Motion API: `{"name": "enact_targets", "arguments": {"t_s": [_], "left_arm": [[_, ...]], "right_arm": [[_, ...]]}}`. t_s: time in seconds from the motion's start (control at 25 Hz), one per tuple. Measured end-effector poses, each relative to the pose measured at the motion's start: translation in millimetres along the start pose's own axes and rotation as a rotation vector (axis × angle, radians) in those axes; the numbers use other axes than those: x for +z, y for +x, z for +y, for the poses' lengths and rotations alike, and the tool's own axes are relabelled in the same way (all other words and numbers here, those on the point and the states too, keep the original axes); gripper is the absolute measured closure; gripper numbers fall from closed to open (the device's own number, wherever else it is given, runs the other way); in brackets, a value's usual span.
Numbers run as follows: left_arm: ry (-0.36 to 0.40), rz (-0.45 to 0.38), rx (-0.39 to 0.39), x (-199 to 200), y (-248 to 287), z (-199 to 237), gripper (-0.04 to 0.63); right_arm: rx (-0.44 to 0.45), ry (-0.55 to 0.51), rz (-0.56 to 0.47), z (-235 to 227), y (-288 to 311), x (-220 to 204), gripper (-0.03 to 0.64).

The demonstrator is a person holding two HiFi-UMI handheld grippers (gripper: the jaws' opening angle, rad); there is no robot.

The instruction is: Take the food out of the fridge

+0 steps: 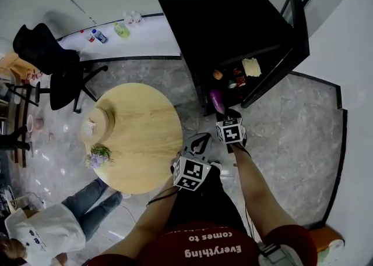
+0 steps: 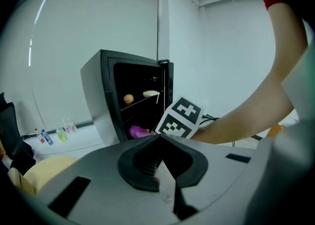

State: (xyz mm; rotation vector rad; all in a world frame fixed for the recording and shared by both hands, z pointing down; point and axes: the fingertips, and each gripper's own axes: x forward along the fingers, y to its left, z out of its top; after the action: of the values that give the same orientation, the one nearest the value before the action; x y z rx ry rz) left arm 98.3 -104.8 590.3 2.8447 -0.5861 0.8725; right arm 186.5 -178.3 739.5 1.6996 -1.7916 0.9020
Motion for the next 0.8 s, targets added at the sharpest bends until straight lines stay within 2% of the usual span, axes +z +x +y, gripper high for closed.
{"name": "enact_targets", "arguments": {"t_s": [0.4,0.6,0.8], "left_arm": [[-0.007,-0.125,-0.071,34.5,-62.7,-28.7,0.594],[0.001,-0.148,-0.103,37.0,-81.6,-39.1,0.594],[-0.026,-0.173,-0.104,34.3,-97.8,-46.5,0.594]], "right_arm": [[0.042,-0.031,-0.006,53.6,-88.4,-22.6,0.465],[0.051,-0.018,-0.006,73.1,-117.9,-31.0,0.465],[0.067,-0.05,-0.011,89.8,-138.1,-37.9,0.465]]}}
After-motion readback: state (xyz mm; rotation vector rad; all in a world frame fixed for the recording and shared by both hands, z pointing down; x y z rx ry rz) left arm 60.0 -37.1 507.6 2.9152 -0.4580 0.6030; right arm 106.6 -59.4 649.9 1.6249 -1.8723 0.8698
